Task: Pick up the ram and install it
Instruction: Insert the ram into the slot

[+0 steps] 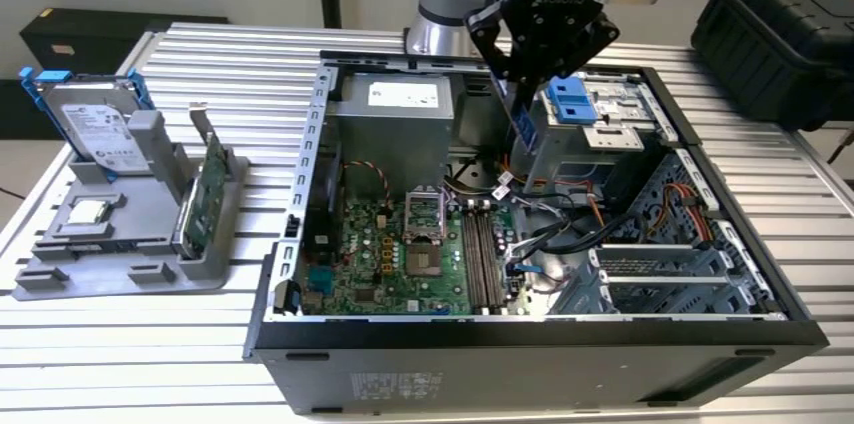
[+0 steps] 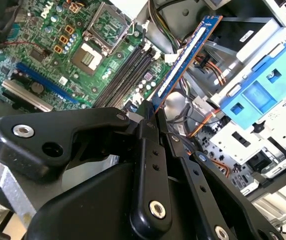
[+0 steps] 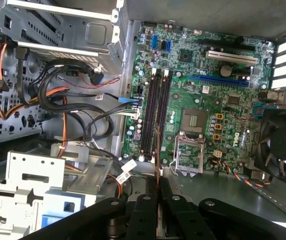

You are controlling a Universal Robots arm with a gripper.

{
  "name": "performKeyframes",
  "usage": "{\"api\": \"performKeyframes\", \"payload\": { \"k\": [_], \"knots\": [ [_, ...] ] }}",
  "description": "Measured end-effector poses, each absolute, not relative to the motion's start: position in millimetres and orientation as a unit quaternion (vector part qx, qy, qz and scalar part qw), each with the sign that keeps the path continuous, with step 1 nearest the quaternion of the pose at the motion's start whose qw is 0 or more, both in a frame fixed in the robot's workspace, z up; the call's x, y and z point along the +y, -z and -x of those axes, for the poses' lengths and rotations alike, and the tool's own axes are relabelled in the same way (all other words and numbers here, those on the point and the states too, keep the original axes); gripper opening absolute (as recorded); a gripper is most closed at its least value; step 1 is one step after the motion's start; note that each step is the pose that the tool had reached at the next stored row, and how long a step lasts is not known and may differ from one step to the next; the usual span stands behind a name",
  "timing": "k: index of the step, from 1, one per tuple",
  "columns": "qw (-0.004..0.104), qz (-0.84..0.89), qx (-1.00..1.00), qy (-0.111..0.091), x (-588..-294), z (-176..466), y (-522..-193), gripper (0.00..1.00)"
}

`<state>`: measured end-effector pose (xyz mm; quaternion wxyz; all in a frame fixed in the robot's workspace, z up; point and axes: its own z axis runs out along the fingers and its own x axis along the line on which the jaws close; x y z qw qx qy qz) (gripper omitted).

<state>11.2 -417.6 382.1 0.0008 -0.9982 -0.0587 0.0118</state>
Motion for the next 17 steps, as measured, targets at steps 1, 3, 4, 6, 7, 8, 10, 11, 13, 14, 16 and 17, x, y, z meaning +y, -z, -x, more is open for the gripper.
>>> {"api": "performKeyframes", "payload": {
  "k": [1, 3, 4, 6, 7, 8, 10, 11, 13, 14, 16, 17],
  "knots": [
    [0.001, 0.998, -0.059, -0.012, -417.6, -11.2, -381.9, 0.0],
    [0.001, 0.998, -0.059, -0.012, -417.6, -11.2, -381.5, 0.0],
    [0.001, 0.998, -0.059, -0.012, -417.6, -11.2, -381.2, 0.0],
    [0.001, 0.998, -0.059, -0.012, -417.6, -11.2, -380.8, 0.0],
    [0.001, 0.998, -0.059, -0.012, -417.6, -11.2, -380.6, 0.0],
    [0.001, 0.998, -0.059, -0.012, -417.6, -11.3, -380.4, 0.0],
    [0.001, 0.998, -0.059, -0.012, -417.6, -11.3, -379.9, 0.0],
    [0.001, 0.998, -0.059, -0.012, -417.6, -11.3, -379.6, 0.0],
    [0.001, 0.998, -0.059, -0.012, -417.6, -11.3, -379.1, 0.0],
    [0.001, 0.998, -0.059, -0.012, -417.6, -11.3, -378.9, 0.0],
    [0.001, 0.998, -0.059, -0.012, -417.6, -11.3, -378.4, 0.0],
    [0.001, 0.998, -0.059, -0.012, -417.6, -11.3, -378.1, 0.0]
  ]
}}
